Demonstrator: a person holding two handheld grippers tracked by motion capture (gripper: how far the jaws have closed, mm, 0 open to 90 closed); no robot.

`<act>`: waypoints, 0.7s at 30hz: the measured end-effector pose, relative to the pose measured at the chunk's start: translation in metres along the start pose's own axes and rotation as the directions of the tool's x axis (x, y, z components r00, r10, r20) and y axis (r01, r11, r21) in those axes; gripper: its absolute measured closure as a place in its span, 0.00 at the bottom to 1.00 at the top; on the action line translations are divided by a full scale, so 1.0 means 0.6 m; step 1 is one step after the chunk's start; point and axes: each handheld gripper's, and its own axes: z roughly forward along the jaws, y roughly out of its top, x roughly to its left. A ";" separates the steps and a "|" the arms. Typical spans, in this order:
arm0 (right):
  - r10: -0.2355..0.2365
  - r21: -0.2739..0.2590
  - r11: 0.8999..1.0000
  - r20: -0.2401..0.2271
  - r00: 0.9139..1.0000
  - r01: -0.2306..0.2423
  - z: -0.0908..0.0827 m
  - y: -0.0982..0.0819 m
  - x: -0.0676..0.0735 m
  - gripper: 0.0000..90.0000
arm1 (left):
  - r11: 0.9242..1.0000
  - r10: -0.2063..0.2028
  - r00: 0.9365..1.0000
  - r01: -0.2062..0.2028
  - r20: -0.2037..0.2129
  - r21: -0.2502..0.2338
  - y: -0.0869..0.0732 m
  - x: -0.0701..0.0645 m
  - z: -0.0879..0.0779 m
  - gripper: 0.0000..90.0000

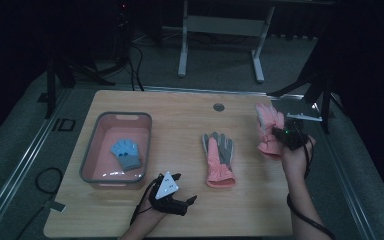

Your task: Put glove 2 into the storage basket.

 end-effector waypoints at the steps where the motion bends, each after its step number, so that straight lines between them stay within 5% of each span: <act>1: -0.006 0.002 1.000 0.008 1.000 0.006 -0.005 -0.007 0.006 0.99 | 1.000 -0.004 1.000 0.004 0.000 -0.002 0.000 0.000 -0.001 0.10; 7: -0.024 -0.021 0.999 0.001 1.000 0.024 -0.032 -0.039 0.047 0.99 | 1.000 0.009 1.000 -0.009 -0.002 0.006 0.001 -0.002 0.001 0.10; 11: 0.014 -0.028 1.000 0.015 1.000 -0.014 -0.041 -0.064 0.054 0.99 | 1.000 0.027 1.000 -0.027 0.003 0.011 0.001 -0.007 0.003 0.10; 21: 0.031 0.046 0.998 0.074 0.997 -0.034 -0.006 -0.135 0.067 0.98 | 0.999 0.037 0.999 -0.037 0.008 0.010 0.001 -0.009 0.003 0.10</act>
